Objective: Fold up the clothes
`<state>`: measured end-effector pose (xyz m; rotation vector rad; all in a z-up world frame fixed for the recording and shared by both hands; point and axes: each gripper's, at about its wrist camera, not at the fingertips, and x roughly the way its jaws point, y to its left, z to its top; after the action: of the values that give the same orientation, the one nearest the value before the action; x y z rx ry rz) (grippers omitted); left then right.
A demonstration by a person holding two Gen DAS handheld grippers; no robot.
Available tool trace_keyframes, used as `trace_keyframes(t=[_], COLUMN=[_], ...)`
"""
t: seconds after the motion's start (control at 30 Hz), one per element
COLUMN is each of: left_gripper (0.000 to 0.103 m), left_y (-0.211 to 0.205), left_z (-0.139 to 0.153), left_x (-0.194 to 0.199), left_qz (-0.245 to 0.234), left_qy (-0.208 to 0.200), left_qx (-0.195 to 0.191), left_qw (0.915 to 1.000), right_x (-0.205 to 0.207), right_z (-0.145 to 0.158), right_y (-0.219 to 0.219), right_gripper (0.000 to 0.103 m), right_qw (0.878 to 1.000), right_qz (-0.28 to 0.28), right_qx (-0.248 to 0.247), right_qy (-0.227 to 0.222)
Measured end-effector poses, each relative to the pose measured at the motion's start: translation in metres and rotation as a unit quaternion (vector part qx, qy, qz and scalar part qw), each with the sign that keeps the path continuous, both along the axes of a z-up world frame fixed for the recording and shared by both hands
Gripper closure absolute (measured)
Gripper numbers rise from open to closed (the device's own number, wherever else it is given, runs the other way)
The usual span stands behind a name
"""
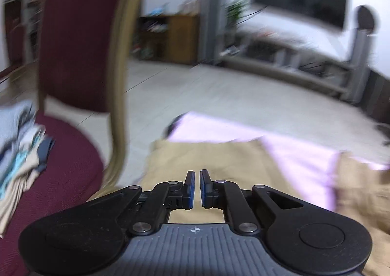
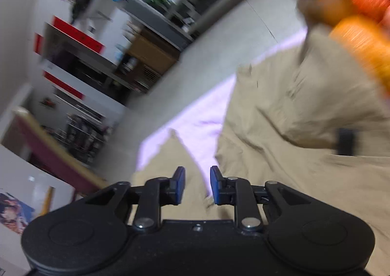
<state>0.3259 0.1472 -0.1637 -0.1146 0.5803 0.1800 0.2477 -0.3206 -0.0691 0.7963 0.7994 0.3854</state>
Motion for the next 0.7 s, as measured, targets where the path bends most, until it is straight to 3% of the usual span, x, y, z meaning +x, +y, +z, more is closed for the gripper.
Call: trace_keyframes(t=[0.1,0.23,0.37,0.43,0.53,0.6,0.67,0.7], left_gripper=[0.094,0.093,0.094,0.094,0.094,0.094,0.094,0.093], left_y=[-0.032,-0.067,-0.102,-0.116,-0.142,-0.159,-0.170,-0.173], left_z=[0.013,-0.016,-0.056,-0.070,-0.083,-0.092,-0.104,-0.108], left_x=[-0.041,-0.075,-0.085,-0.087,-0.083,-0.078,-0.071,-0.069], left_qz=[-0.068,-0.126,-0.153,-0.166,-0.189,-0.207,-0.213,-0.214], left_qy=[-0.006,0.055,0.121,0.129,0.122,0.120,0.139,0.145], left_qx=[-0.017,-0.046,-0.030,-0.027,-0.014,-0.008,0.003,0.009], left_qw=[0.9975,0.9895,0.9803,0.9773,0.9743,0.9710,0.9671,0.9660], right_x=[-0.031,-0.049,-0.041,-0.035,-0.023,-0.011,0.002,0.004], right_z=[0.035,0.043,-0.001,-0.024,-0.060,-0.084,-0.109,-0.119], right_y=[-0.036,-0.054,-0.053,-0.053,-0.056,-0.046,-0.033,-0.034], right_gripper=[0.079,0.079,0.079,0.079,0.079,0.079,0.079,0.079], right_qw=[0.999,0.996,0.986,0.981,0.992,0.999,0.997,0.996], right_qz=[-0.025,-0.063,-0.077,-0.074,-0.045,0.000,0.047,0.046], right_qx=[-0.011,-0.056,-0.144,-0.179,-0.111,-0.033,0.039,0.050], right_qy=[-0.021,-0.016,0.011,0.025,0.035,0.041,0.050,0.062])
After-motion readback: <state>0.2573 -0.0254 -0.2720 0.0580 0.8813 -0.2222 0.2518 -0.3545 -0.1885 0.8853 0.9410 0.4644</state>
